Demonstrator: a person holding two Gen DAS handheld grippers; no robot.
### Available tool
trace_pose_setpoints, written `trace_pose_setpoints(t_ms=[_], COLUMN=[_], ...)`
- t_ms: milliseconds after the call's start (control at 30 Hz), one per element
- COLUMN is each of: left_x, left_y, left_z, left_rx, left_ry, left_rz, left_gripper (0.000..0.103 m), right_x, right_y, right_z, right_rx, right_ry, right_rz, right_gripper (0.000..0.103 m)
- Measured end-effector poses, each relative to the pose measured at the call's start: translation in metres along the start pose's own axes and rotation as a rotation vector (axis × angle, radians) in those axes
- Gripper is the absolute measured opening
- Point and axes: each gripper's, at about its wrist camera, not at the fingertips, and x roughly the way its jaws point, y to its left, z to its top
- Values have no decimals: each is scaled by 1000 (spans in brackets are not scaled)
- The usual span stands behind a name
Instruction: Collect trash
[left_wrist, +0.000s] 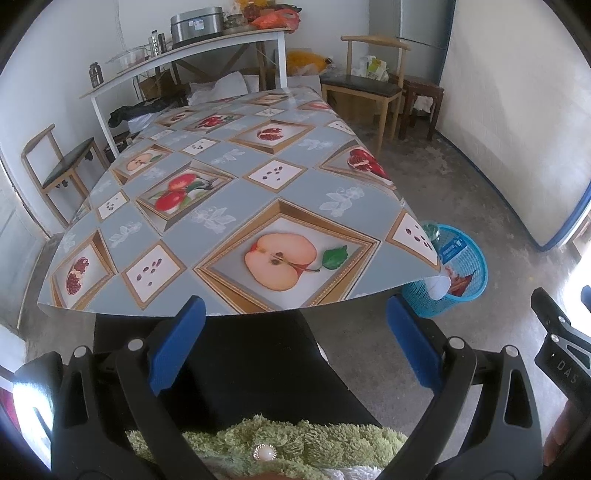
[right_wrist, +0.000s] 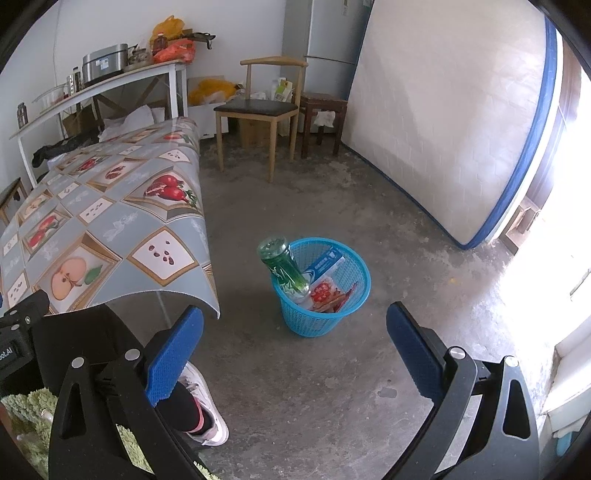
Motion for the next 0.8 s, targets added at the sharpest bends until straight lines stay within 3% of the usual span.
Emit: trace_pose_setpoints(t_ms=[800], left_x=[-5], left_y=[7], left_z=[5], left_rx=[-32], left_ry=[-12], left_rz=[20], left_gripper=[94], right_x=[-1], right_y=[4], right_z=[5], right_rx=[-2], right_ry=[-5], right_rz=[5], right_gripper=[97])
